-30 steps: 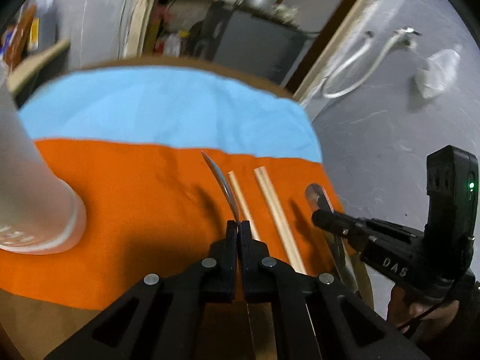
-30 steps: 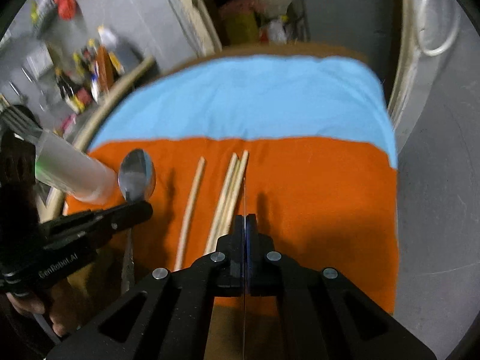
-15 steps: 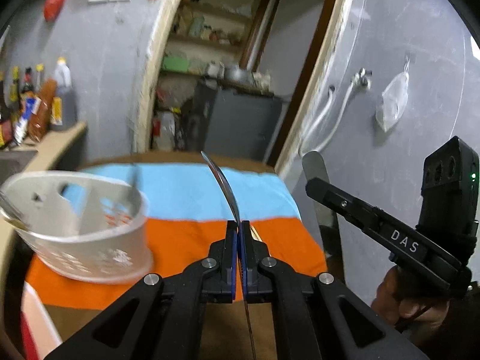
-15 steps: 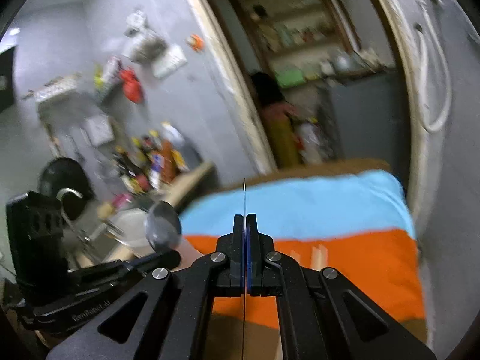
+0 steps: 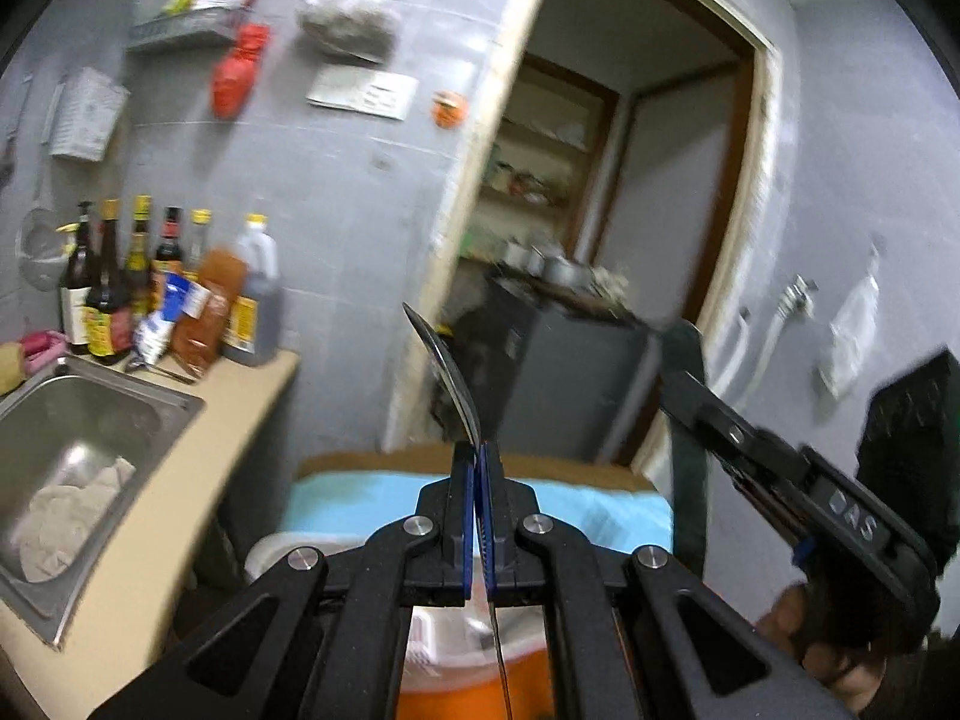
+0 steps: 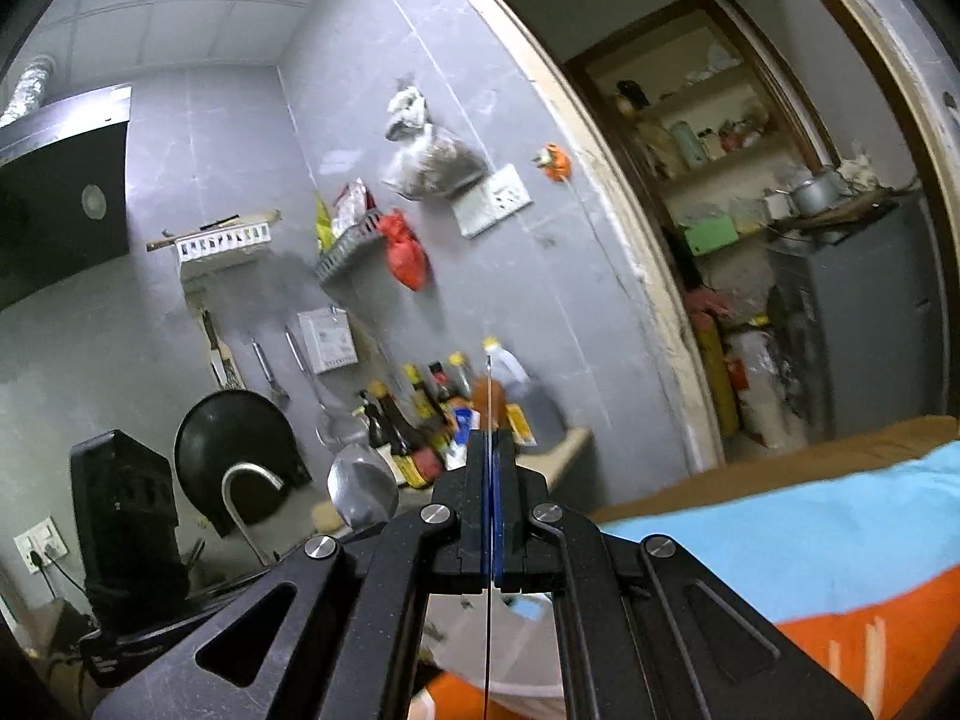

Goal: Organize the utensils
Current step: 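Lift the spoon and knife up and carry them over the white caddy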

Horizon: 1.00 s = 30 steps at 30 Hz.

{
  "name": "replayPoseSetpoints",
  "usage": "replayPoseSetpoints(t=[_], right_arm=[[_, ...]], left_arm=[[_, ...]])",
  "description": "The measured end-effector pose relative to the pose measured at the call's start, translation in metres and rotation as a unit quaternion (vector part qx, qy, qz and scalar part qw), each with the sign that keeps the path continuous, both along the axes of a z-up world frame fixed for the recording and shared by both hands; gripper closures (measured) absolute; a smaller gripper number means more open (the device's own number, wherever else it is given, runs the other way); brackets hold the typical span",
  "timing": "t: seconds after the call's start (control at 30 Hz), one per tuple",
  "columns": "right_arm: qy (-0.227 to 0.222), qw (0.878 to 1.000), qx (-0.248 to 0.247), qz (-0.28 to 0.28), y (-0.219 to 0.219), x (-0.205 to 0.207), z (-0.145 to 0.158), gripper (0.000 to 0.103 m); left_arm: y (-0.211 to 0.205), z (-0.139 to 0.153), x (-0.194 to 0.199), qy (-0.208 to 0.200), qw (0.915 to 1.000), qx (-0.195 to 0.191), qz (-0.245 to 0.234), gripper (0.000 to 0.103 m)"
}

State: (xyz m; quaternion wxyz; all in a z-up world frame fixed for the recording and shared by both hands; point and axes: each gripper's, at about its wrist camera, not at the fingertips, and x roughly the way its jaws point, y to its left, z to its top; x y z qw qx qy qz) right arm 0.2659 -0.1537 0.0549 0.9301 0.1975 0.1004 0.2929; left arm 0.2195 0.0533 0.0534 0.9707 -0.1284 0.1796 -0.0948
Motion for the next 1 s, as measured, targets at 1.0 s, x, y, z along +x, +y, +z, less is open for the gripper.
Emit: replayPoseSetpoints(t=[1.0], right_arm=[[-0.021, 0.998, 0.032, -0.040, 0.029, 0.042, -0.056, 0.102]], left_arm=[[0.044, -0.051, 0.046, -0.039, 0.9929, -0.003, 0.112, 0.100]])
